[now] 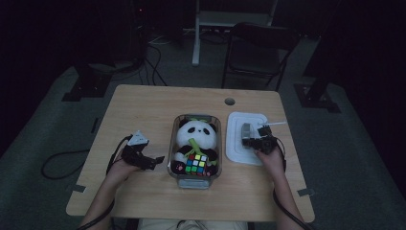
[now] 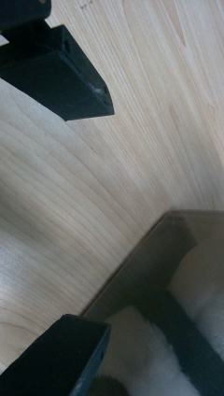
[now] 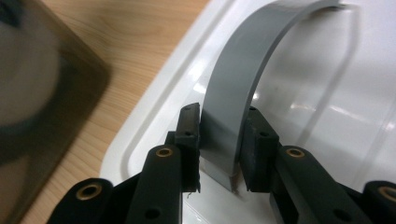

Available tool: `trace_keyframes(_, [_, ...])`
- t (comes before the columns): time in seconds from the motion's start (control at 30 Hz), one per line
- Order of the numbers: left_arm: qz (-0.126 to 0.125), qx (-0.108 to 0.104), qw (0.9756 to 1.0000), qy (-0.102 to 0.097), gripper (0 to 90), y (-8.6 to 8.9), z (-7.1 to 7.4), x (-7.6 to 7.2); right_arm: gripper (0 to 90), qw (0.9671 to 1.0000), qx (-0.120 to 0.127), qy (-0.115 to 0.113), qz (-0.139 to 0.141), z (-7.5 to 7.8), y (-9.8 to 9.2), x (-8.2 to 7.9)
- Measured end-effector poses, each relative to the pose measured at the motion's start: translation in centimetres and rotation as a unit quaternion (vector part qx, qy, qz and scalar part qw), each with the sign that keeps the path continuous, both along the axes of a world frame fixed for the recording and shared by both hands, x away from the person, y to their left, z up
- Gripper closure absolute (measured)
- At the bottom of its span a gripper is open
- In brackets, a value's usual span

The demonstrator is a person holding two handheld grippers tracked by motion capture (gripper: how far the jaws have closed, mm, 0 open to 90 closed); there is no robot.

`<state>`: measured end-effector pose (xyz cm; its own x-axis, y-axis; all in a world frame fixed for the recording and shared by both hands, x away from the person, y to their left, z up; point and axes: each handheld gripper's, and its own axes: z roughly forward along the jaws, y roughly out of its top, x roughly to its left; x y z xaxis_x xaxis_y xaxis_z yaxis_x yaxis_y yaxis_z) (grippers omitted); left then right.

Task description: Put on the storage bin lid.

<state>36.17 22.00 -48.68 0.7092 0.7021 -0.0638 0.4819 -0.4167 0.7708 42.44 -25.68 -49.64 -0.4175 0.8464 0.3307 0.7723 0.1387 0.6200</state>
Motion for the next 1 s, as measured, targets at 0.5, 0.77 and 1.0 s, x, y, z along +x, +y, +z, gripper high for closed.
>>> trace_keyframes(0.5, [0.000,-0.006,0.9999,-0.011,1.1,-1.0,0.4,0.8,11.3,0.9862,-0.099,-0.056,-0.121,0.6,0.6,-1.5])
trace_keyframes(0.77, [-0.035,-0.008,0.9992,-0.017,1.1,-2.5,0.4,0.3,18.9,0.9783,-0.134,-0.074,-0.140,0.1,2.1,-0.8])
trace_keyframes(1.0, [-0.038,-0.006,0.9990,-0.021,1.1,-2.9,0.5,0.3,48.0,0.9763,-0.154,-0.073,-0.133,-0.7,2.7,-0.9])
